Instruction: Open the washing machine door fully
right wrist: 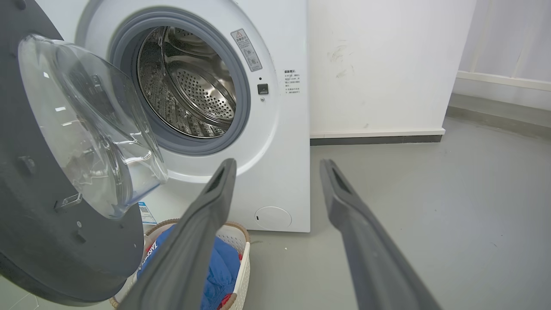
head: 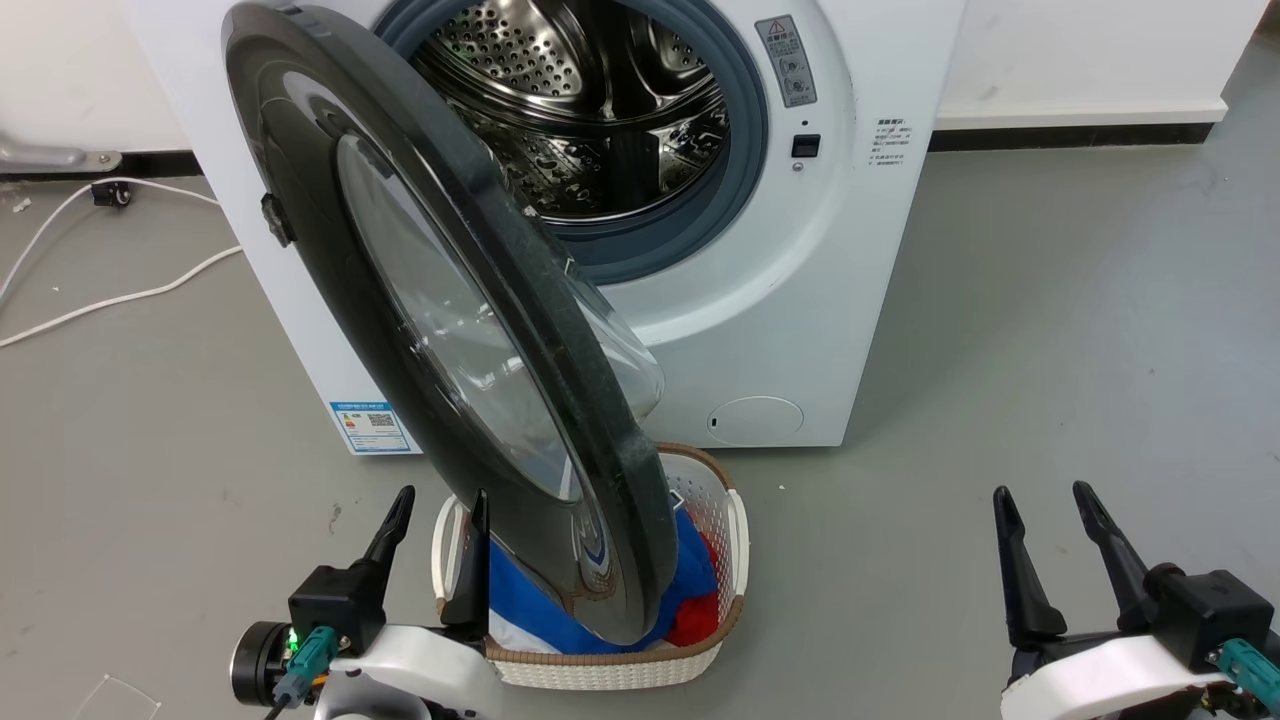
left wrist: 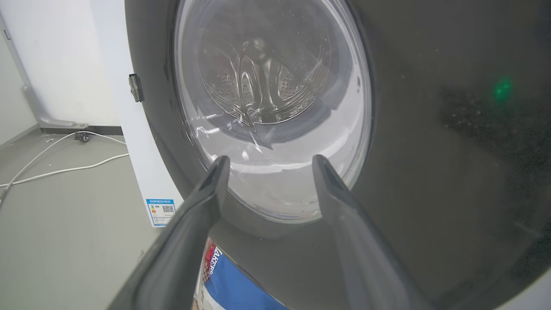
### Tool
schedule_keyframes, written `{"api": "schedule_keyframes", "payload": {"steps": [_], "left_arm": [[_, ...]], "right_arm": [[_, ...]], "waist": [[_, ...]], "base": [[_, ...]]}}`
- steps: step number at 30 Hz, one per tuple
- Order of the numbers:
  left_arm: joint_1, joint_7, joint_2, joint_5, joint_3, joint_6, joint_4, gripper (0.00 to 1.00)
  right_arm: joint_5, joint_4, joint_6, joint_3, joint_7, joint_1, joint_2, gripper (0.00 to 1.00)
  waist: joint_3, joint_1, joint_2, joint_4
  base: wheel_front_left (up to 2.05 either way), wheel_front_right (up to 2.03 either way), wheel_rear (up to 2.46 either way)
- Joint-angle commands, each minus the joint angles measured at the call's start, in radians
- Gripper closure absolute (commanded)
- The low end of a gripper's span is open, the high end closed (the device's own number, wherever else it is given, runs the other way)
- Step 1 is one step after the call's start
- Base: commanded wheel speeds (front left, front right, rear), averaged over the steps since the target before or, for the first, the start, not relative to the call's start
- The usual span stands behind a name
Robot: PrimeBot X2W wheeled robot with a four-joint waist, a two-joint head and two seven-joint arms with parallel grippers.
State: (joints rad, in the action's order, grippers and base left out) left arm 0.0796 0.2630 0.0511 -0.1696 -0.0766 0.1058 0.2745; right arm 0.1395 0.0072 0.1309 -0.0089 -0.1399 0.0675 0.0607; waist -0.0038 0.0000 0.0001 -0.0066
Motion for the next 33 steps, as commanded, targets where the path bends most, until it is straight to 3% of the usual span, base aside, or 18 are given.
{"api": "schedule_keyframes", "payload": {"steps": [1, 10, 13, 22, 28, 33], "left_arm": [[-0.013, 0.002, -0.001, 0.007, 0.002, -0.001, -0.001, 0.0], [-0.012, 0.002, -0.001, -0.003, 0.003, 0.002, 0.005, 0.0], [-0.012, 0.002, -0.001, -0.009, 0.003, 0.002, 0.009, 1.0], [0.028, 0.002, -0.001, -0.017, 0.017, -0.01, -0.012, 1.0], [0.09, 0.002, 0.001, -0.03, 0.038, -0.039, -0.132, 1.0], [0.143, -0.012, 0.009, -0.008, 0.038, -0.067, -0.312, 1.0]], "right_arm": [[-0.005, 0.003, 0.0, -0.001, 0.0, -0.002, -0.004, 0.0], [-0.01, 0.007, 0.0, -0.003, 0.001, -0.011, -0.008, 0.0], [-0.016, 0.006, 0.0, -0.004, 0.004, -0.012, -0.008, 0.0], [-0.035, 0.002, 0.0, -0.005, 0.009, -0.017, -0.009, 0.0], [-0.044, -0.002, 0.0, -0.011, 0.014, -0.018, -0.01, 0.0], [-0.045, -0.002, 0.0, -0.016, 0.015, -0.017, -0.01, 0.0]], "waist": [[0.0, 0.0, -0.0001, 0.0], [-0.001, 0.0, -0.0001, 0.001], [0.0, 0.0, -0.0001, 0.002], [0.004, 0.0, -0.0001, 0.006], [0.002, 0.0, -0.0001, 0.012], [-0.003, 0.0, -0.0001, 0.014]], "base": [[0.0, 0.0, 0.0], [0.0, 0.0, 0.0], [0.0, 0.0, 0.0], [0.0, 0.0, 0.0], [0.0, 0.0, 0.0], [0.0, 0.0, 0.0]]}}
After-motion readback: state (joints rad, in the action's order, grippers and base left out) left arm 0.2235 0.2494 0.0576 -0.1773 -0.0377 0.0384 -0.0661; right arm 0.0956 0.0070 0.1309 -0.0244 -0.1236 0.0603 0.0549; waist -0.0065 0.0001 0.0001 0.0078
